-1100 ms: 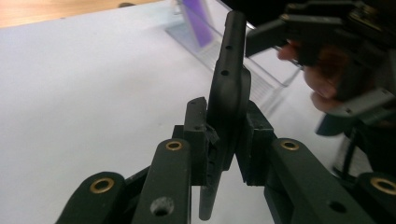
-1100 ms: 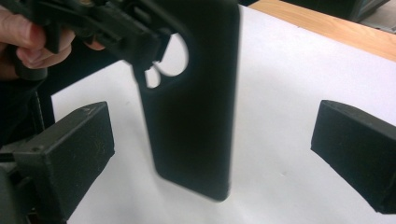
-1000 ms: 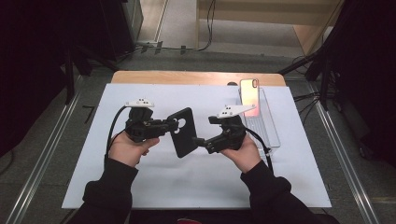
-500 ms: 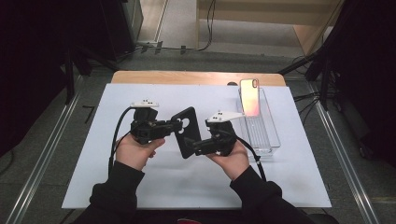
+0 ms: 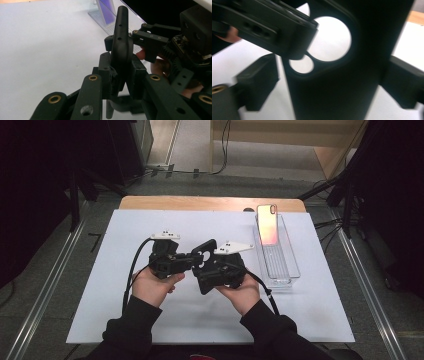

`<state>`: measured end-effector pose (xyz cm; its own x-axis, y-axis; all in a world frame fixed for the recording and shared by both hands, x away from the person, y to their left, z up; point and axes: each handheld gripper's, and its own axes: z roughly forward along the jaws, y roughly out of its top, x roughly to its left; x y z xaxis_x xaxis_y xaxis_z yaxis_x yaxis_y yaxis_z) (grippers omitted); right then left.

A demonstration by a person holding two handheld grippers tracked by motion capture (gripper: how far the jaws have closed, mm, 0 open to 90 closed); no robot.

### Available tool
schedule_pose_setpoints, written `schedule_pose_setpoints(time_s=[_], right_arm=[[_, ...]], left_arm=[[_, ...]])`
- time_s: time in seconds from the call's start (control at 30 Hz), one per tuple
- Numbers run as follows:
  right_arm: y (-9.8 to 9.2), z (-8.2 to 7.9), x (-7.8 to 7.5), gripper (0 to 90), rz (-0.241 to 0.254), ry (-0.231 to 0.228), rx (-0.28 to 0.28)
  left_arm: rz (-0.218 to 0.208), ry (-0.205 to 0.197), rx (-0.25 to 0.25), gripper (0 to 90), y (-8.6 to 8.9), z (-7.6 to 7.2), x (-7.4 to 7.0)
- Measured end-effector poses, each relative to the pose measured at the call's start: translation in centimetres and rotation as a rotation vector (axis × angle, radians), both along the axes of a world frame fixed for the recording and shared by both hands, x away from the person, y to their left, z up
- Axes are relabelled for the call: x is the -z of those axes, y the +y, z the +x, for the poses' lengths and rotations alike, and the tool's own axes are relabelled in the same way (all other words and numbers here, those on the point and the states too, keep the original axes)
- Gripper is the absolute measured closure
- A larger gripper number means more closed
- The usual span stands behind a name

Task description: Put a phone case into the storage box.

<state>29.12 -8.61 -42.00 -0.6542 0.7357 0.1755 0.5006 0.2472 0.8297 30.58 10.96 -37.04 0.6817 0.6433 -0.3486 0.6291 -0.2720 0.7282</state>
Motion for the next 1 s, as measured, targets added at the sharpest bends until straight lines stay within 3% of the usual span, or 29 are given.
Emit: schedule_pose_setpoints(time_s=[0.3,0.43,0.57,0.83,1.0], right_arm=[[-0.3,0.2,0.0,12.8,0.020,0.003,-0.012],[-0.5,0.3,0.0,12.8,0.022,0.009,-0.008],[-1.1,0.8,0.2,12.8,0.017,0.025,0.009],[-2.5,1.7,0.3,12.8,0.009,0.036,0.038],[-3.4,2.1,0.1,12.7,0.010,0.040,0.043]], left_arm=[[-0.012,-0.006,0.009,75.5,0.0,0.0,-0.1],[-0.047,-0.045,-0.002,65.6,0.5,-0.2,-0.8],[-0.064,-0.046,-0.006,56.4,1.2,-0.2,-1.4],[-0.058,-0.052,0.059,37.7,2.0,-0.1,-1.0],[-0.057,-0.058,0.111,35.1,2.6,-0.1,0.0]])
